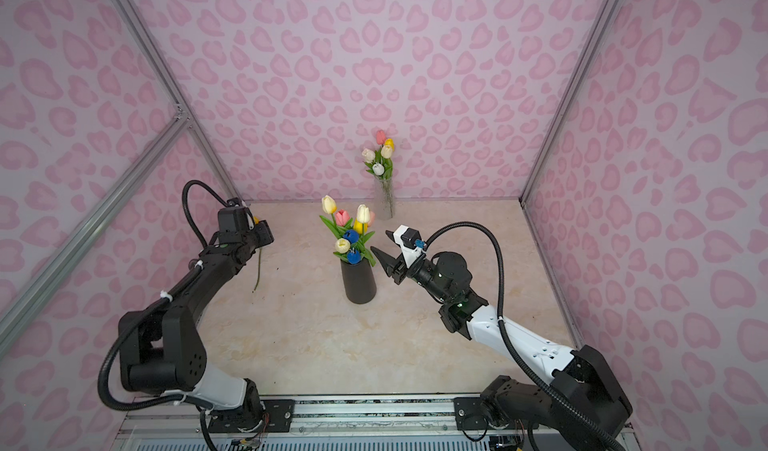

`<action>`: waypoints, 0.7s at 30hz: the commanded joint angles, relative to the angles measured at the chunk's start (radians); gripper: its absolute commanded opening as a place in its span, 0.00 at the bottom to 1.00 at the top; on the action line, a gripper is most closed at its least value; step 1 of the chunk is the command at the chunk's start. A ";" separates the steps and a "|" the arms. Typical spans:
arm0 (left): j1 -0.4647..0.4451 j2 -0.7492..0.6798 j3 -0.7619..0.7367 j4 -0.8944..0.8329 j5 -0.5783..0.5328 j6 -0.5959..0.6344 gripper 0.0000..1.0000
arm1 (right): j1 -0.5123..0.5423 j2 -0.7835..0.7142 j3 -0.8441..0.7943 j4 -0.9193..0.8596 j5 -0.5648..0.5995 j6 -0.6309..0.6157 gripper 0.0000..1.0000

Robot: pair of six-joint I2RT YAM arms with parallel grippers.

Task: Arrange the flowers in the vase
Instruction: 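Open and withdraw the right gripper while the left gripper reaches for the yellow tulip, then close the left gripper on the yellow tulip stem and lift it upright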

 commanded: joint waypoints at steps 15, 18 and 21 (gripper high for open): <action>0.101 0.563 0.526 -0.629 -0.050 0.157 0.60 | 0.049 -0.067 -0.065 0.009 0.068 -0.095 0.56; 0.116 0.611 0.567 -0.652 0.004 0.177 0.55 | 0.053 -0.069 -0.090 0.018 0.047 -0.107 0.56; 0.118 0.643 0.585 -0.660 0.013 0.189 0.51 | 0.061 -0.069 -0.125 0.046 0.027 -0.111 0.56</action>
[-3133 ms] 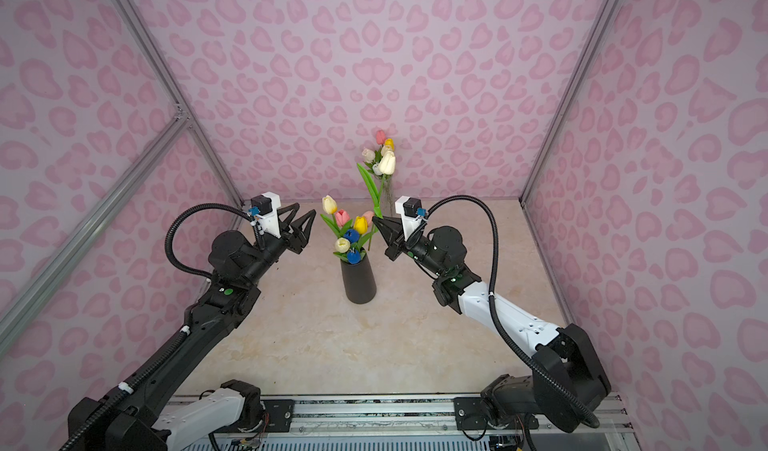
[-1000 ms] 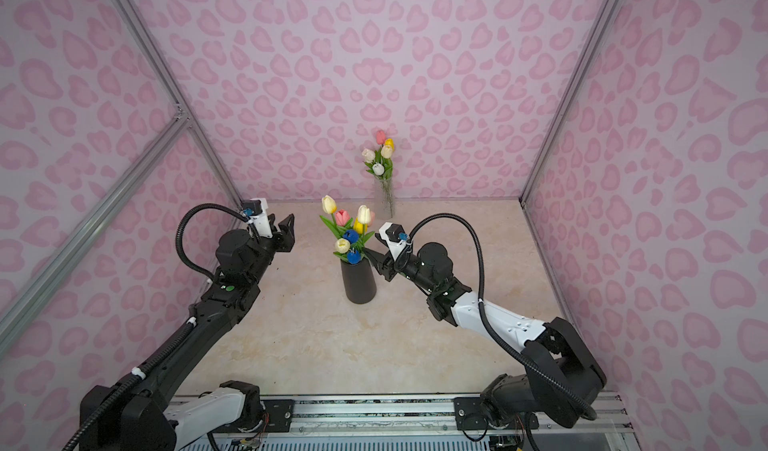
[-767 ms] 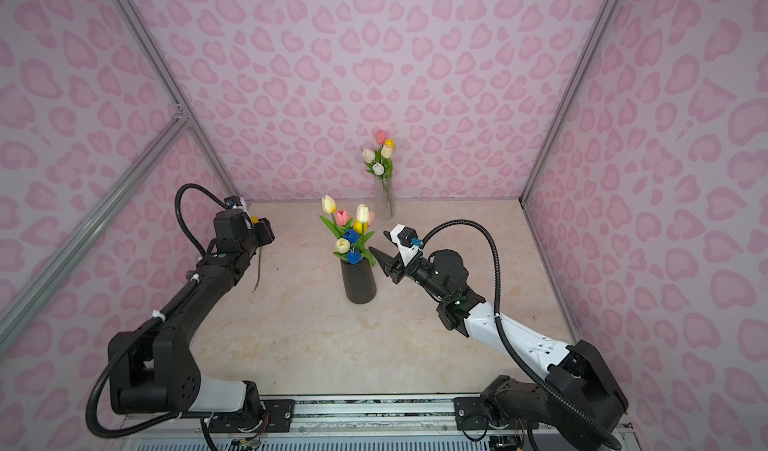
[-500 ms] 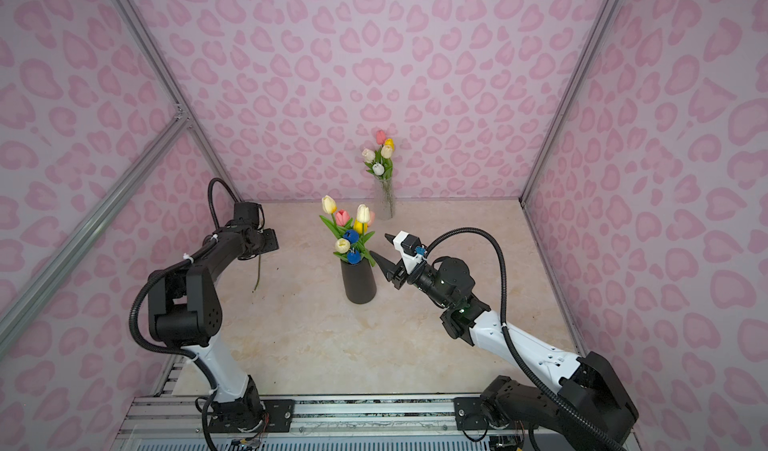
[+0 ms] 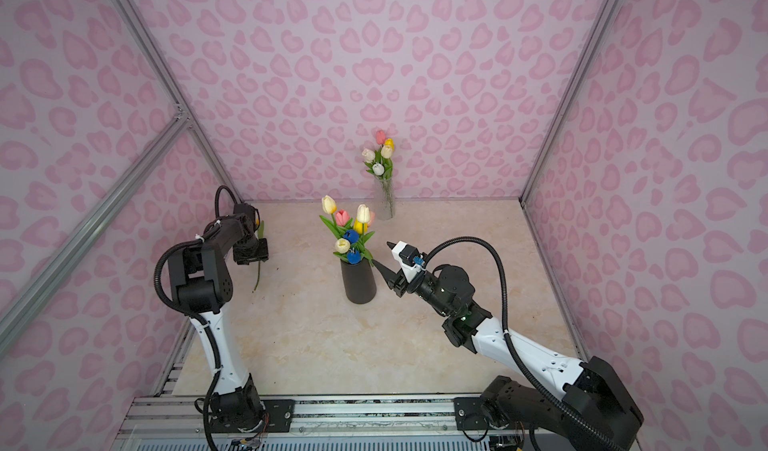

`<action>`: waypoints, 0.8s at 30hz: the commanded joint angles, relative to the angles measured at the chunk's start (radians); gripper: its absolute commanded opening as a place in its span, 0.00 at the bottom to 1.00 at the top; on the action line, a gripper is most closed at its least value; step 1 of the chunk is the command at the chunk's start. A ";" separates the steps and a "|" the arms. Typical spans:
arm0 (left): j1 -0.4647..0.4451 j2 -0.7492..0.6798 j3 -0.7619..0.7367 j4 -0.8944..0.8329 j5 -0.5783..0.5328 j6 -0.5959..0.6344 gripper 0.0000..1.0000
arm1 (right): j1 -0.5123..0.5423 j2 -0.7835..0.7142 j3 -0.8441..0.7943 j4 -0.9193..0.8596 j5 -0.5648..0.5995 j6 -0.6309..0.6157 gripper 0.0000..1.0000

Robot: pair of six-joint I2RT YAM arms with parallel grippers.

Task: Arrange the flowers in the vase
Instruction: 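Close the left gripper on the yellow tulip stem and lift it upright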

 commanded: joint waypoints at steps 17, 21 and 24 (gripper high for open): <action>0.000 -0.291 -0.279 0.209 0.190 -0.067 0.03 | 0.006 0.000 -0.025 0.039 0.021 -0.043 0.57; -0.020 -0.500 -0.482 0.373 0.232 -0.141 0.03 | 0.006 0.022 -0.009 0.060 0.023 -0.043 0.57; -0.061 -0.648 -0.596 0.498 0.298 -0.168 0.03 | 0.004 0.051 -0.003 0.096 0.032 -0.036 0.57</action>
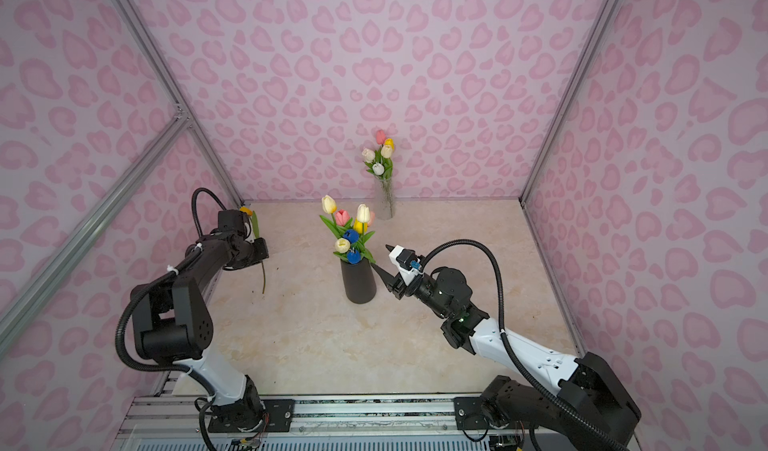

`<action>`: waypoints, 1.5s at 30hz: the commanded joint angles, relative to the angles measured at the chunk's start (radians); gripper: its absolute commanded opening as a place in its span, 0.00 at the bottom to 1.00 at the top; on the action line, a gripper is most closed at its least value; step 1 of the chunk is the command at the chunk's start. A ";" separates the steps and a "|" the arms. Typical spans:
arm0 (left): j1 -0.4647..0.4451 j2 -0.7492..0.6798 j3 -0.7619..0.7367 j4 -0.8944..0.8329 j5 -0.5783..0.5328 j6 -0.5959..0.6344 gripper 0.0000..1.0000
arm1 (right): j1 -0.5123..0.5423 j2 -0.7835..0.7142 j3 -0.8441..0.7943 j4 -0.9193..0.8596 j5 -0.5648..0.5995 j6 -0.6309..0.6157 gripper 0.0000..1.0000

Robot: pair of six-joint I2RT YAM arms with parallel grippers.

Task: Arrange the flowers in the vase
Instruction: 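Close the left gripper on the yellow tulip stem and lift it upright, then carry the yellow tulip over the black cup with the left gripper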

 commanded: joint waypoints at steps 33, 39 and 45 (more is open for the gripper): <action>-0.499 -0.926 -0.622 1.020 0.514 0.018 0.03 | -0.006 0.117 -0.002 0.300 0.070 0.142 0.57; -0.570 -0.892 -0.640 1.063 0.470 0.060 0.03 | -0.006 0.108 0.006 0.282 0.069 0.132 0.57; -0.586 -0.791 -0.643 1.211 0.457 0.075 0.03 | -0.001 0.104 -0.006 0.301 0.075 0.136 0.57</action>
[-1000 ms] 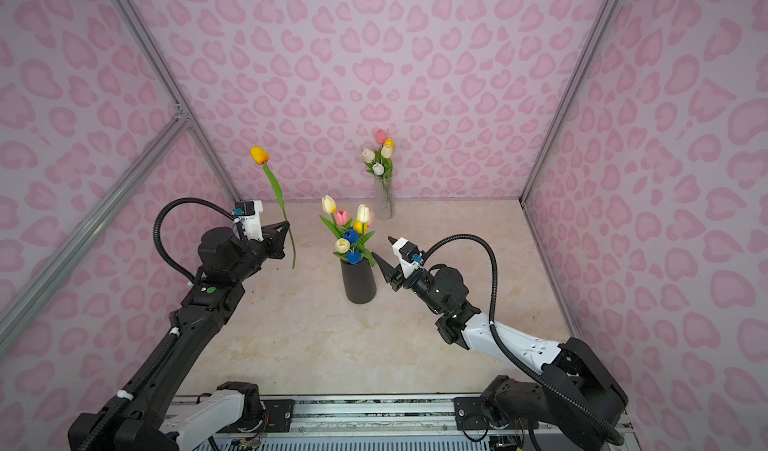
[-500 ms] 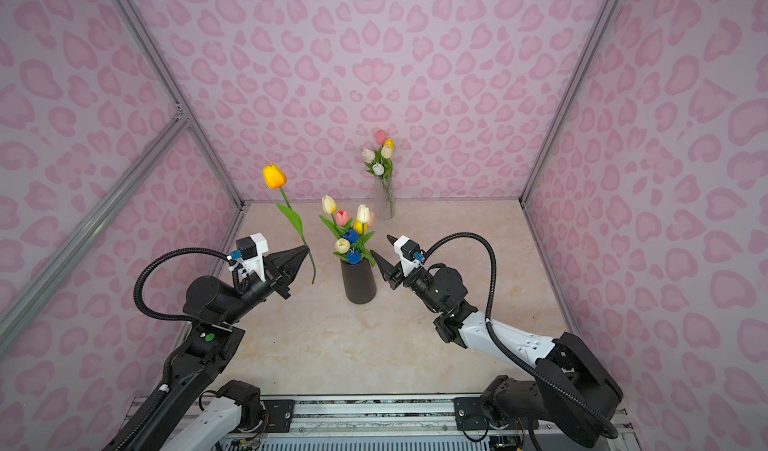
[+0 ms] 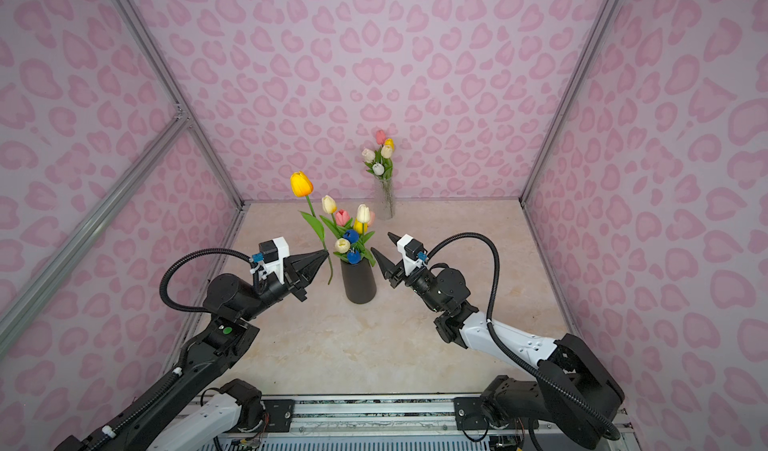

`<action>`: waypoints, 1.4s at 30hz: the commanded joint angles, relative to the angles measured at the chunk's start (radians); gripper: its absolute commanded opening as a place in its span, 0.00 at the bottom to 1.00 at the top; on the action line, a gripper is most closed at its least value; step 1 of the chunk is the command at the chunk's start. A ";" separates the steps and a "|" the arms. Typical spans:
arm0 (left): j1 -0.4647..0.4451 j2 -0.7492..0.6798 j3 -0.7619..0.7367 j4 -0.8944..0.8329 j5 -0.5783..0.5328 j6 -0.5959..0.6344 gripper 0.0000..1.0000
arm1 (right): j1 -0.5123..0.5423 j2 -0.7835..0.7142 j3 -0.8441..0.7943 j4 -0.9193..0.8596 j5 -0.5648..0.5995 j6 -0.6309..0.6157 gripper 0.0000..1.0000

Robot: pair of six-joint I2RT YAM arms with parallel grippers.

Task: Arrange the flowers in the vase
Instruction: 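Carry the yellow tulip over the black cup with the left gripper, then lower the yellow tulip stem into the black cup with the left gripper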

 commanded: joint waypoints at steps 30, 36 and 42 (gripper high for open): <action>-0.004 0.440 0.035 0.593 -0.089 0.038 0.03 | 0.006 -0.099 -0.038 -0.052 0.030 -0.055 0.57; -0.001 0.377 -0.007 0.602 -0.141 0.035 0.03 | 0.005 -0.093 -0.030 -0.057 0.025 -0.058 0.57; 0.017 0.324 -0.019 0.620 -0.155 0.013 0.03 | 0.008 -0.071 -0.019 -0.051 0.007 -0.053 0.57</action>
